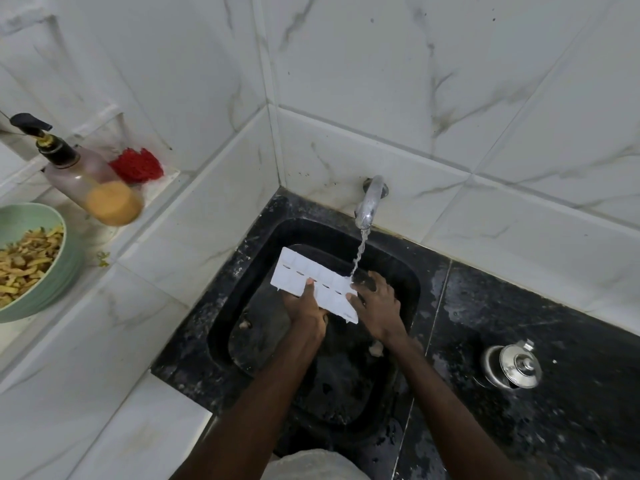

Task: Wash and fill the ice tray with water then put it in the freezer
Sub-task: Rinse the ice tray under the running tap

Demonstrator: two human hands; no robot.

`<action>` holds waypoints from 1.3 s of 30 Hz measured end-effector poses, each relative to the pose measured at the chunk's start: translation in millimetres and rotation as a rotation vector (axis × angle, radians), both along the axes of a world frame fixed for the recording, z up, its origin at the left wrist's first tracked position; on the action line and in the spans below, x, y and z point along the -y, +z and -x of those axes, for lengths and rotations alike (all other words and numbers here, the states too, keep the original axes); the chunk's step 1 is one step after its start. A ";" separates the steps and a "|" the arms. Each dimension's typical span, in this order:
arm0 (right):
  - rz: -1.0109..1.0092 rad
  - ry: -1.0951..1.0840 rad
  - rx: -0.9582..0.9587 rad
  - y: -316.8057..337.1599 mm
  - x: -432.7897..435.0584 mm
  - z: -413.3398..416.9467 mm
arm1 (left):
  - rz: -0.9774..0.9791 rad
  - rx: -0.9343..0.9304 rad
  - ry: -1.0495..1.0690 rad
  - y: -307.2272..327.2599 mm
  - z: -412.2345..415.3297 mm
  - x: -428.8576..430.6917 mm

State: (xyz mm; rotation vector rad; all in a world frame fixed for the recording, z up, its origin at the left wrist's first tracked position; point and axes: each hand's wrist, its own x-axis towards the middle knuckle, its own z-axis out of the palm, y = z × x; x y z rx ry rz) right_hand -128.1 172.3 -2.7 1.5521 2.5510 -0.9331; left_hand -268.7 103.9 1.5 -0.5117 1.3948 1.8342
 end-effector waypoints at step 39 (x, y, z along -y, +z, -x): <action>-0.071 -0.272 -0.333 27.5 -25.2 2.3 | -0.046 0.116 -0.146 -2.5 16.3 20.6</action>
